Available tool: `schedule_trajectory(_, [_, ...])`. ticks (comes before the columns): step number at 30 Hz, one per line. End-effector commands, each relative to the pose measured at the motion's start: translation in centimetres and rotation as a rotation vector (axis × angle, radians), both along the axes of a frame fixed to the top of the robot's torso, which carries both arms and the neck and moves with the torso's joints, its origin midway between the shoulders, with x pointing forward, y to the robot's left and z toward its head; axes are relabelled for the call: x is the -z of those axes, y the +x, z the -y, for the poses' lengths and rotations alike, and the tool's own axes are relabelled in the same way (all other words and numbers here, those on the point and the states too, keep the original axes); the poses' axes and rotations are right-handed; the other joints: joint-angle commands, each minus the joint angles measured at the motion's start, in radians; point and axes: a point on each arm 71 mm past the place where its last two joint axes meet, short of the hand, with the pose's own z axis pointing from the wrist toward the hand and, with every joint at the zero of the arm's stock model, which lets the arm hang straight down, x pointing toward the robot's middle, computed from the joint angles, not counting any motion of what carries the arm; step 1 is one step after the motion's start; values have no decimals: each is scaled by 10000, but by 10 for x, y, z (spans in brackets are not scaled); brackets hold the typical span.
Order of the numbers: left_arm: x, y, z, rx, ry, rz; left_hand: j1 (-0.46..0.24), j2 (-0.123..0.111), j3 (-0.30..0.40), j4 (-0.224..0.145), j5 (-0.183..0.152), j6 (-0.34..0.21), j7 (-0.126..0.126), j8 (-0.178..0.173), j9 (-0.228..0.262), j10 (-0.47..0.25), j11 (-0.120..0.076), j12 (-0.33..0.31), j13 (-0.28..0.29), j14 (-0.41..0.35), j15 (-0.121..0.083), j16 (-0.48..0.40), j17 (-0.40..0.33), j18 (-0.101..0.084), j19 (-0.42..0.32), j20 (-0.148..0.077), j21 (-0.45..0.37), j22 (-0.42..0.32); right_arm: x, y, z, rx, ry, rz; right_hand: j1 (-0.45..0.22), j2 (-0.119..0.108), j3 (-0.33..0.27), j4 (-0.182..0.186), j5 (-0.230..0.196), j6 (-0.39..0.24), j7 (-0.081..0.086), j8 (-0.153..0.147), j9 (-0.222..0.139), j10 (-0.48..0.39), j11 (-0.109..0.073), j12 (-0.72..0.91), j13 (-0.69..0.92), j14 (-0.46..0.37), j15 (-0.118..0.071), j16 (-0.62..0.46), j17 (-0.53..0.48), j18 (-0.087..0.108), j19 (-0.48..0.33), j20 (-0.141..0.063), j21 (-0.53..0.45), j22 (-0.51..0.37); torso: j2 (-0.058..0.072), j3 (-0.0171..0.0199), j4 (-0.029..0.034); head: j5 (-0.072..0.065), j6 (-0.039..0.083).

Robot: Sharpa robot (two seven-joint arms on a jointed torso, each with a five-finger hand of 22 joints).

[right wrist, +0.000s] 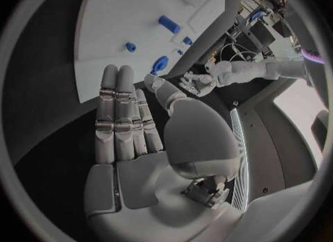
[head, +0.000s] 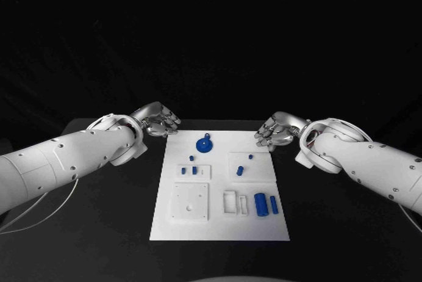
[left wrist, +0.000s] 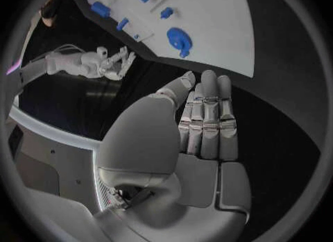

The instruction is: Assemble the parts on the task board

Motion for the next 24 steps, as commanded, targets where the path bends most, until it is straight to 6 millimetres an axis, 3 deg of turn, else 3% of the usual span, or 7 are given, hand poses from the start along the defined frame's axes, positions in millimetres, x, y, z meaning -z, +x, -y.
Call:
schedule_trajectory(1, [-8, -2, -3, -546, -3055, -830, -234, -20, 83, 81, -116, -9, 50, -39, -8, -532, 139, -55, -3, -564, 305, -1470, -701, -334, -682, 269, -785, -602, 4, -6, -7, -267, -1674, 858, -23, -87, 7, -113, -110, 111, -32, -31, -8, -133, -28, -7, 10, 495, -92, 882, 562, 59, 281, -75, 367, 243, 1, 12, 2, -50, 22])
schedule_trajectory(3, [-10, -4, -3, -668, -4515, -1570, -500, -121, -101, 205, -106, -271, -55, -64, -21, -1192, 341, -52, 0, -712, 591, -2579, -1221, -421, -1081, 556, -1183, -1328, 7, -9, -12, -325, -2063, 1189, -76, -122, 191, -122, -572, 168, -51, -40, -11, -151, -23, -25, 3, 427, -87, 1389, 901, 126, 370, -79, 604, 431, 3, 19, 5, -56, 36])
schedule_trajectory(4, [-10, -5, -3, -673, -5045, -1833, -341, 9, -391, 123, -67, -415, -61, 18, 8, -1500, 401, 11, 0, -229, 623, -3526, -1621, -296, -1123, 697, -1127, -2326, 8, -10, -15, -346, -2207, 1314, -122, -179, 356, -122, -666, 201, -54, -33, -9, -157, -19, -19, 5, 408, -68, 1771, 1139, 185, 444, -59, 789, 575, 7, 23, 12, -57, 53])
schedule_trajectory(9, [-13, -13, 3, -208, -6912, -2740, -478, 403, -1691, 257, -175, -432, -128, -8, -1, -1811, 417, -20, -1, -8, 997, -5886, -2095, -461, -1529, 1032, -1124, -5410, 13, -16, -27, -425, -2937, 1925, -256, -540, 1102, 0, -1073, 222, -77, -35, -7, -211, -27, -27, 3, 328, -115, 2861, 1928, 210, 443, -102, 1500, 1275, 13, 0, 25, -38, 82])
schedule_trajectory(12, [-15, -16, 6, 125, -7313, -2927, -376, 690, -2212, 153, -254, -454, -158, -11, -5, -1915, 425, -26, -1, -203, 1066, -5919, -2631, -395, -1191, 1146, -1132, -7183, 16, -17, -31, -434, -3209, 2114, -246, -743, 1479, 182, -1228, 228, -82, -37, -7, -199, -29, -26, 4, 138, -116, 3362, 2199, 231, 353, -110, 1737, 1650, 9, -15, 16, -26, 85])
schedule_trajectory(17, [-16, -19, 10, 474, -7654, -3059, -336, 872, -2510, -60, -244, -458, -82, -27, -12, -1859, 426, -34, -11, -200, 1054, -5887, -2989, -359, -787, 1106, -1051, -8638, 20, -18, -39, -382, -3464, 2447, -164, -933, 1792, 328, -1475, 221, -73, -34, -6, -279, -9, -27, 3, 105, -96, 3646, 2242, 278, 324, -91, 1869, 1998, 21, -14, 23, -40, 88])
schedule_trajectory(24, [-17, -20, 12, 632, -7707, -3116, -336, 953, -2643, -152, -238, -467, -59, -23, -10, -1842, 460, -29, -7, -203, 1078, -5912, -3207, -244, -479, 1109, -932, -9241, 26, -20, -47, -429, -3559, 2575, -175, -1053, 2200, 447, -1670, 247, -79, -32, -4, -240, -16, -31, 2, 83, -94, 3997, 2327, 312, 329, -85, 2008, 2311, 15, -11, 25, -8, 48])
